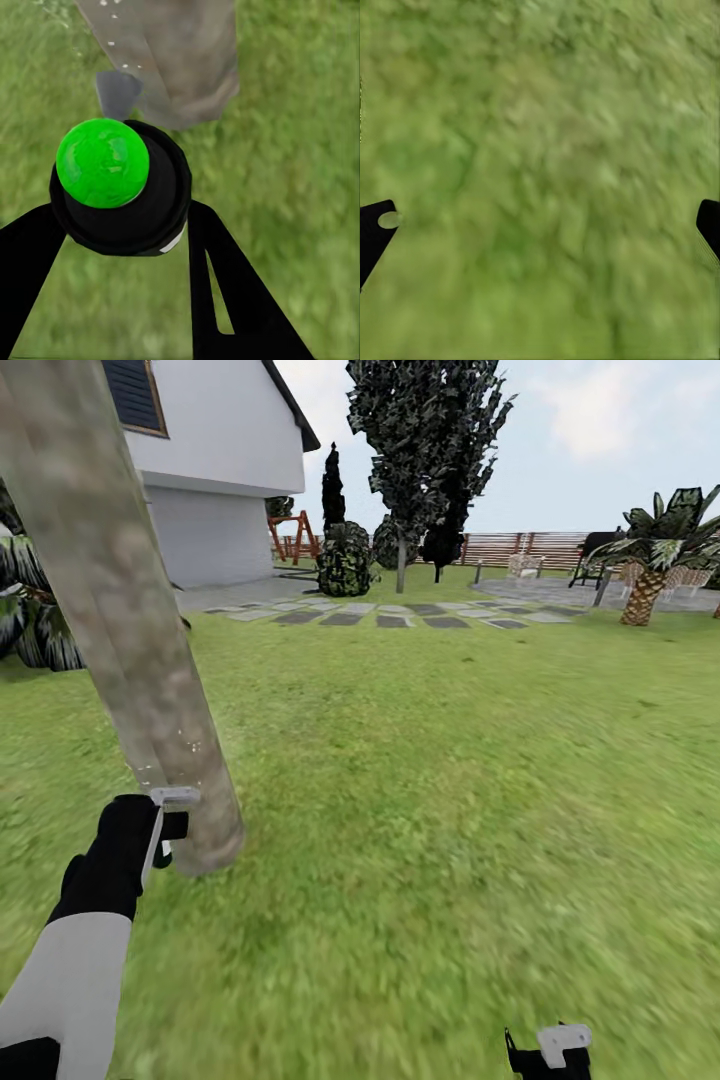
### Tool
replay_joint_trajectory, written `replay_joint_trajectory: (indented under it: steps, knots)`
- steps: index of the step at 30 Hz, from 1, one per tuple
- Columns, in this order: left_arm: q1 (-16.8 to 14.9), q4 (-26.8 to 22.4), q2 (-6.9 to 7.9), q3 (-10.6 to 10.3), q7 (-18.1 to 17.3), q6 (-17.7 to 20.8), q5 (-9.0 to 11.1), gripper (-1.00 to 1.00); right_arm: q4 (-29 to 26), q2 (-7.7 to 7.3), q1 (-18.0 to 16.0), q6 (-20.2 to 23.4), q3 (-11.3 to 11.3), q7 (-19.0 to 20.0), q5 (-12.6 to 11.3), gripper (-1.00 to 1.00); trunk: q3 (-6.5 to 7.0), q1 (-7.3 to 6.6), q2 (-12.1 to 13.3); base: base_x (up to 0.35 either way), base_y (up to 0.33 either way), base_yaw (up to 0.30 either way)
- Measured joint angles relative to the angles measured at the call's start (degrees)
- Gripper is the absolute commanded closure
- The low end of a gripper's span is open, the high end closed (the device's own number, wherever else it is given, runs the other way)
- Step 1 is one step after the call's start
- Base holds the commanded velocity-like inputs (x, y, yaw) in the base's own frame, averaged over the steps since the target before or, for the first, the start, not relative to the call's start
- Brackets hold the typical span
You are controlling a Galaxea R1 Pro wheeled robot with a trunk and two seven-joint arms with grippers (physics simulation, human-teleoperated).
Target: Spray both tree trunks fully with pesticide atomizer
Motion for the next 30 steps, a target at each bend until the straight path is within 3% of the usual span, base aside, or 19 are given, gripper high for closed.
replay_joint_trajectory:
  steps: [4, 8, 11, 14, 30]
  knots:
    - [0.6, 0.1, 0.48, 0.3, 0.0, 0.1, -0.1, 1.0, 0.0, 0.0, 0.0, 0.0, 0.0, 0.0, 0.0, -1.0, 0.0, 0.02, 0.0, 0.029, -0.027, 0.277]
    - [0.6, 0.9, 1.9, 0.3, 0.0, 0.2, -0.1, 1.0, 0.0, 0.0, 0.0, 0.0, 0.0, 0.0, 0.0, -1.0, 0.0, 0.02, 0.0, 0.002, -0.002, 0.278]
    - [0.0, 7.3, 2.73, 0.2, -0.1, 0.6, 0.5, 1.0, 0.0, 0.0, 0.0, 0.0, 0.0, 0.0, 0.0, -1.0, -0.01, 0.02, 0.0, 0.0, 0.0, 0.254]
    - [0.0, 9.8, 2.28, -0.2, -0.1, 0.5, 0.8, 1.0, 0.0, 0.0, 0.0, 0.0, 0.0, 0.0, 0.0, -1.0, 0.0, 0.02, 0.0, 0.016, -0.016, 0.066]
    - [-0.2, 9.5, 1.78, -0.2, -0.1, 0.5, 0.5, 1.0, 0.0, -0.01, 0.0, 0.0, -0.1, -0.1, 0.0, -1.0, 0.0, 0.02, 0.0, 0.143, -0.213, 0.002]
